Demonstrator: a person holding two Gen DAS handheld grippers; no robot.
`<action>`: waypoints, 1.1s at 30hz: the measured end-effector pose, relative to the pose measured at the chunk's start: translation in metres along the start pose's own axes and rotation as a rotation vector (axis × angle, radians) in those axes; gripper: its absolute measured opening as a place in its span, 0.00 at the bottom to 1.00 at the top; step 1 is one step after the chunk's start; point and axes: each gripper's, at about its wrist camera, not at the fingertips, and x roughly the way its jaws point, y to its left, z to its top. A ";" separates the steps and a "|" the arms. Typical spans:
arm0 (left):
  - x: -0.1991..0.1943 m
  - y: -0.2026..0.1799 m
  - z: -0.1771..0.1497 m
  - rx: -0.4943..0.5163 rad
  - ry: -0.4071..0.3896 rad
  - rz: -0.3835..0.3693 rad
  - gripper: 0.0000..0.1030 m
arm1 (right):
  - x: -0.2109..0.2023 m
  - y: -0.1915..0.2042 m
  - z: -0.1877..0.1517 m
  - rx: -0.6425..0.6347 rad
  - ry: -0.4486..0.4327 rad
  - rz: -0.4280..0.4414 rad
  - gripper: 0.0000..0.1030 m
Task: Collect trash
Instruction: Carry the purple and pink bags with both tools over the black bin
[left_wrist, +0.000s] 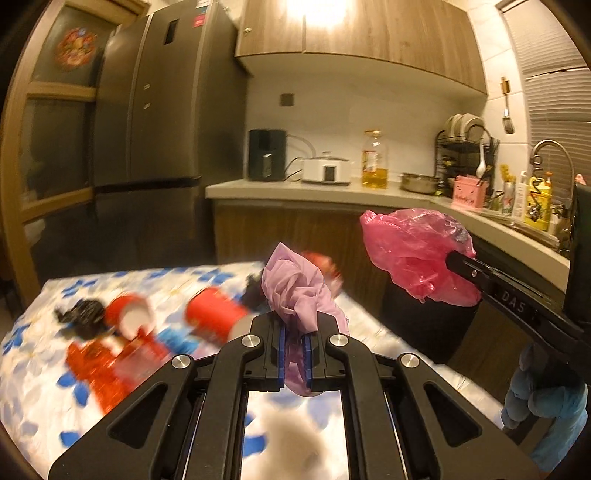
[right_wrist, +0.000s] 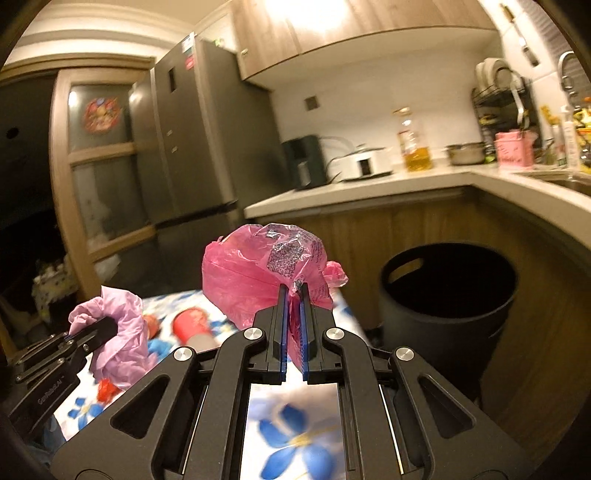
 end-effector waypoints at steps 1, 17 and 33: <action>0.005 -0.006 0.005 0.003 -0.006 -0.014 0.07 | -0.001 -0.008 0.004 0.006 -0.010 -0.019 0.05; 0.109 -0.115 0.066 0.040 -0.036 -0.206 0.07 | 0.008 -0.097 0.049 0.046 -0.121 -0.271 0.05; 0.193 -0.182 0.054 0.099 0.090 -0.258 0.07 | 0.046 -0.145 0.051 0.053 -0.061 -0.347 0.05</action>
